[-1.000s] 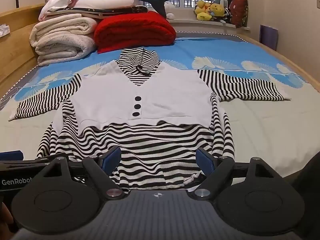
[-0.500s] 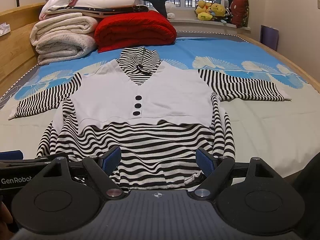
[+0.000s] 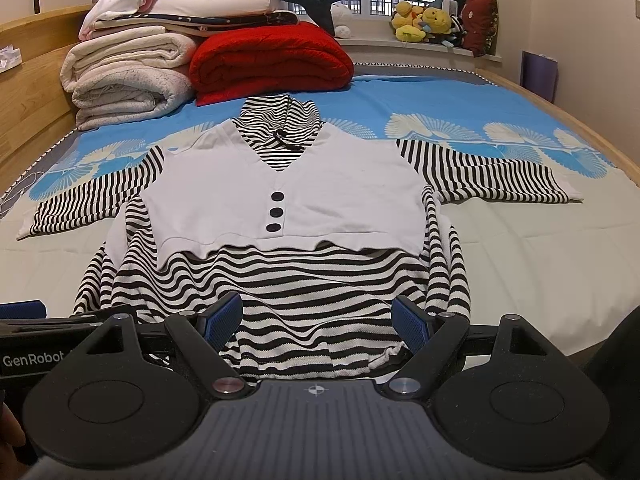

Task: Fold small clothes

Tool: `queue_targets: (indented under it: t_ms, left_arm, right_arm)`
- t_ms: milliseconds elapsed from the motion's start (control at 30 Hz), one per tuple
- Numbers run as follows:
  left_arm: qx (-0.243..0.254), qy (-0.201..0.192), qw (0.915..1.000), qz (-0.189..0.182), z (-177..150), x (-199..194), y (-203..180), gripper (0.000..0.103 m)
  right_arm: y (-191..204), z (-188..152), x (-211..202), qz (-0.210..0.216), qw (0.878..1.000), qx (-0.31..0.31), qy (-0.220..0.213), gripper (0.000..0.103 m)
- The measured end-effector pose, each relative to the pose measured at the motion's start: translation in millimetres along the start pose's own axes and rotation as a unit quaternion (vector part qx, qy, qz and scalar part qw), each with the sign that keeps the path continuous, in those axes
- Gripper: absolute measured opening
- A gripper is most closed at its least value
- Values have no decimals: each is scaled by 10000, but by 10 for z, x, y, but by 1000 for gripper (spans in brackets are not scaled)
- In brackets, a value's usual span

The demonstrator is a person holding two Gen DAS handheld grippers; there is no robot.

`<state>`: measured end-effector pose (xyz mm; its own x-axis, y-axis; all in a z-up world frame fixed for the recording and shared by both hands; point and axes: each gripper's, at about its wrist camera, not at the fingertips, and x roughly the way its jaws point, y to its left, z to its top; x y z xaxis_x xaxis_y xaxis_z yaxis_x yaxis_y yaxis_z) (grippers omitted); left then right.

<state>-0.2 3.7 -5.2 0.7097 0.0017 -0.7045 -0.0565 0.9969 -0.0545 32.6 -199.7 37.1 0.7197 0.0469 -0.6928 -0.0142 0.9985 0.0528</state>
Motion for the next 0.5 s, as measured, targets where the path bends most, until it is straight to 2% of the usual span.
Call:
queue_targets:
  t_ms: [500]
  left_arm:
    - [-19,32,10000,23,27,32,36,102]
  right_arm:
    - [3,-6,9,23,10000,5,-14,83]
